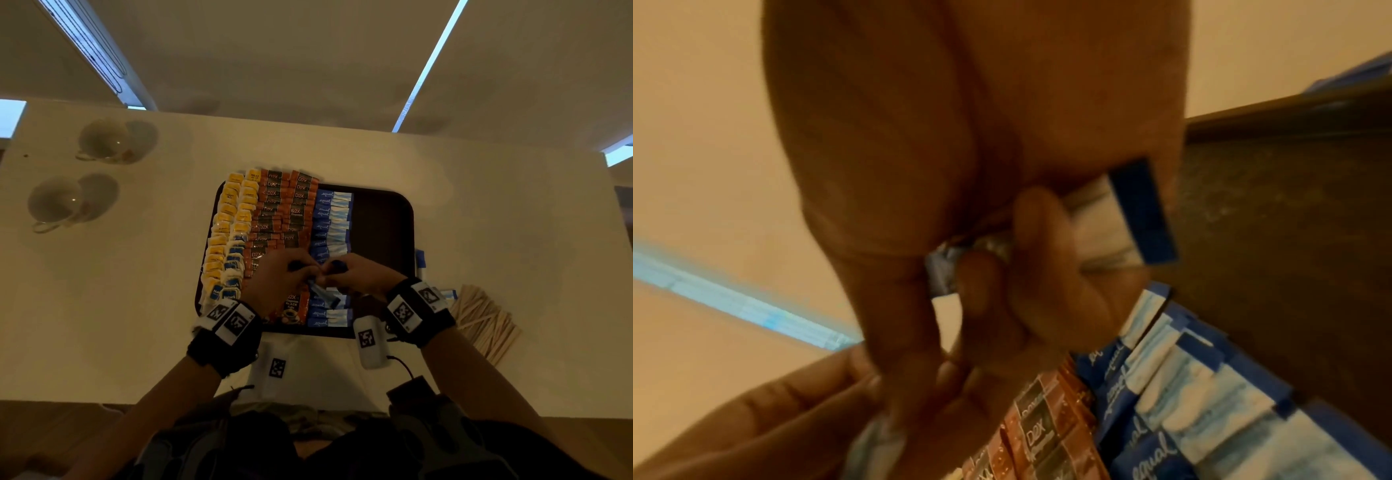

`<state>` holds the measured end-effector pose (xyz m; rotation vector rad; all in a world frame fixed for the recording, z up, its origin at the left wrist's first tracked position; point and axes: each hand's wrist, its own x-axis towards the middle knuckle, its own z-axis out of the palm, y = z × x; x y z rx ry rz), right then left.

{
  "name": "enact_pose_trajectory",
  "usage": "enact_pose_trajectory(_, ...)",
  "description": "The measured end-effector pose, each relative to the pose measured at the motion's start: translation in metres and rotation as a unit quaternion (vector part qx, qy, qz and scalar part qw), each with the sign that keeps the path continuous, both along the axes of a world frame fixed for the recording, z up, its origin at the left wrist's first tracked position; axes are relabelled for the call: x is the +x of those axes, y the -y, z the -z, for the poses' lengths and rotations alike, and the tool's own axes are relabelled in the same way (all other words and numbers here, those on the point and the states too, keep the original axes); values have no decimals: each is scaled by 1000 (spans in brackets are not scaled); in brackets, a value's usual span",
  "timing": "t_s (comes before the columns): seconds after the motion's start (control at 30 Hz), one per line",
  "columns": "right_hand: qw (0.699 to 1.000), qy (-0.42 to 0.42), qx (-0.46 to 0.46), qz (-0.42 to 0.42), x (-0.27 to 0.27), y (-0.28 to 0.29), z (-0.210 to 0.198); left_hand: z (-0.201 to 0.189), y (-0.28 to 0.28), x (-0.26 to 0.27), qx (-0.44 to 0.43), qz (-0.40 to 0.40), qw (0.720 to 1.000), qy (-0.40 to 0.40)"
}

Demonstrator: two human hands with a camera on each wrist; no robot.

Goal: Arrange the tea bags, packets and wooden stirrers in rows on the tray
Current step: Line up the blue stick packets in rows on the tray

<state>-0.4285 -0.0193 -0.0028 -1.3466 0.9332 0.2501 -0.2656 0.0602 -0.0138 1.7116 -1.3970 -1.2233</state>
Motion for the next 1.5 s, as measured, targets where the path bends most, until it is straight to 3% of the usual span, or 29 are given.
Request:
enact_pose_trajectory(0.17,994,17,-42,95,-15,-14,5,2,2,-3,28,-150,986,-70)
enact_pose_trajectory(0.37,984,1,-90,153,-22,-24,24,7,-3,-5,54,-160,982,-86)
enact_pose_trajectory(0.5,951,-97,-180,233,-27,-6,44,12,-9,5,54,-174,982,-40)
enact_pose_trajectory(0.63,934,-172,-230,213,-21,16,54,17,-19,18,65,-194,977,-52)
enact_pose_trajectory(0.83,941,-220,-222,129,-3,28,59,21,-26,27,60,-181,982,-3)
enact_pose_trajectory(1.07,918,-191,-279,207,-5,16,52,19,-25,27,48,-169,984,1)
enact_pose_trajectory(1.13,940,-117,-191,257,-4,8,34,13,-21,23,28,-160,987,3)
enact_pose_trajectory(1.2,955,-4,45,294,-2,-4,15,5,-14,16,2,-109,994,-12)
enact_pose_trajectory(1.27,922,99,237,290,-3,-15,1,-5,-4,7,-12,-19,999,-40)
enact_pose_trajectory(1.3,910,132,280,277,-4,-18,-3,-8,1,1,-15,23,999,-45)
enact_pose_trajectory(1.4,911,148,295,248,-2,-25,-10,-11,12,-13,-19,99,995,-25)
enact_pose_trajectory(1.5,917,139,284,243,-2,-27,-12,-12,15,-19,-22,96,995,-31)
